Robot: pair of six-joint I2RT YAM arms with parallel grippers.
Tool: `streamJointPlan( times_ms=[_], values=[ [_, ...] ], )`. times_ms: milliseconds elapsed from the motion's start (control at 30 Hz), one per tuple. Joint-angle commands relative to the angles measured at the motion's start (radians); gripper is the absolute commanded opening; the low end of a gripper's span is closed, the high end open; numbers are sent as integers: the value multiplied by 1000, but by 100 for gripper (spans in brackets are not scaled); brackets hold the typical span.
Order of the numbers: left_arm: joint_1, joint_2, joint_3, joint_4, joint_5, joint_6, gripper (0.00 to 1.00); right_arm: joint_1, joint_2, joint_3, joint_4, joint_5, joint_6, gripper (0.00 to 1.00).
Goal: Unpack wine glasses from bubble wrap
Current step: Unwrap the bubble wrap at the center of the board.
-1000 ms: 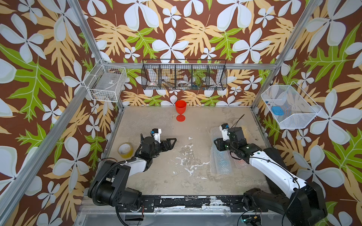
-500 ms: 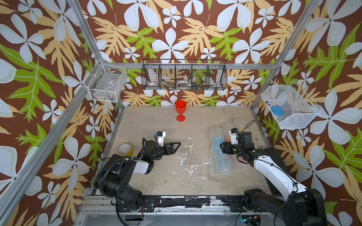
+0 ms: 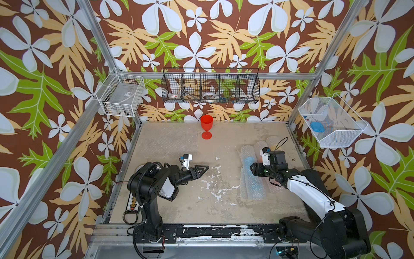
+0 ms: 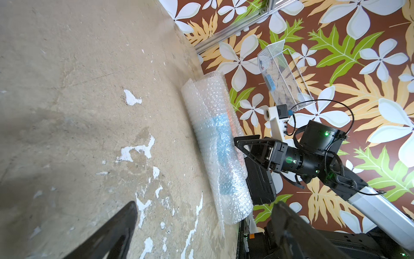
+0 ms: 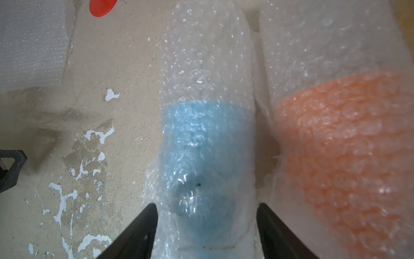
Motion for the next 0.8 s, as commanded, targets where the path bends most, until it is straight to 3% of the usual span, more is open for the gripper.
streamJointPlan(
  times_ms=[0,133,367,767],
  values=[
    [-3,-27,-8,39,-6,-4,95,11,24,11,31,-3,1,73],
    [-15,-117,14,-202,-60,116,95,31,62,13,42,19,-2,73],
    [-31,-240,50,-467,-132,251,95,34,125,14,73,14,-10,73],
    [-87,-312,103,-644,-173,344,95,48,190,27,86,-5,-10,73]
  ],
)
